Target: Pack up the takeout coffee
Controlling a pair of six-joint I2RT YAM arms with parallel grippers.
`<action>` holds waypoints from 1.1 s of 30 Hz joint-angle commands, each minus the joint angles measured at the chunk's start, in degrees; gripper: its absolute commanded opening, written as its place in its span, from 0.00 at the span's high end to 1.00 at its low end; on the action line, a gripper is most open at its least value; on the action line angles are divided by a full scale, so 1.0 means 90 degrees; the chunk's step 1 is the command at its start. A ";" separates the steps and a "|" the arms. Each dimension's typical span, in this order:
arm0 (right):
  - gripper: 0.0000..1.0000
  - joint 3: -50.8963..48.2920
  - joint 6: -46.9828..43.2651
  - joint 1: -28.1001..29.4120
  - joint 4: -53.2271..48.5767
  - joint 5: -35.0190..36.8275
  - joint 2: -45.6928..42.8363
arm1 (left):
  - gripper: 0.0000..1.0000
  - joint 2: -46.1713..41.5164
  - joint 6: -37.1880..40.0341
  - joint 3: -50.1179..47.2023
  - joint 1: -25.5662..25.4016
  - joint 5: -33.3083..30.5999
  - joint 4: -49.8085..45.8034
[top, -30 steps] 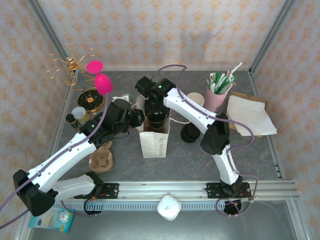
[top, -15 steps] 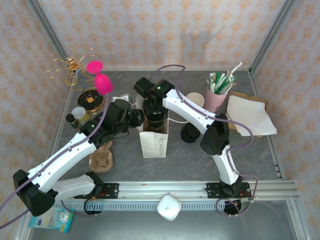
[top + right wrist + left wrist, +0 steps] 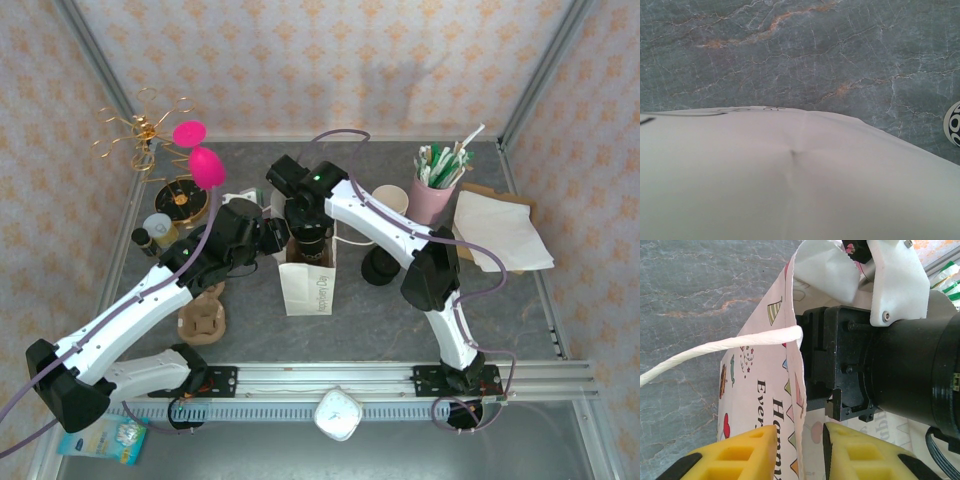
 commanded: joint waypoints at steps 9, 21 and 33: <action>0.46 -0.0113 0.0180 0.0078 -0.0175 -0.0090 0.0177 | 0.67 -0.0120 0.0047 0.0043 0.0070 -0.0146 -0.0150; 0.46 0.0026 0.0178 0.0089 -0.0379 -0.0058 0.0059 | 0.67 -0.0129 0.0027 0.0051 0.0070 -0.0146 -0.0156; 0.46 -0.0416 0.0189 0.0128 0.0051 -0.0079 0.0056 | 0.64 -0.0144 0.0047 0.0077 0.0070 -0.0149 -0.0185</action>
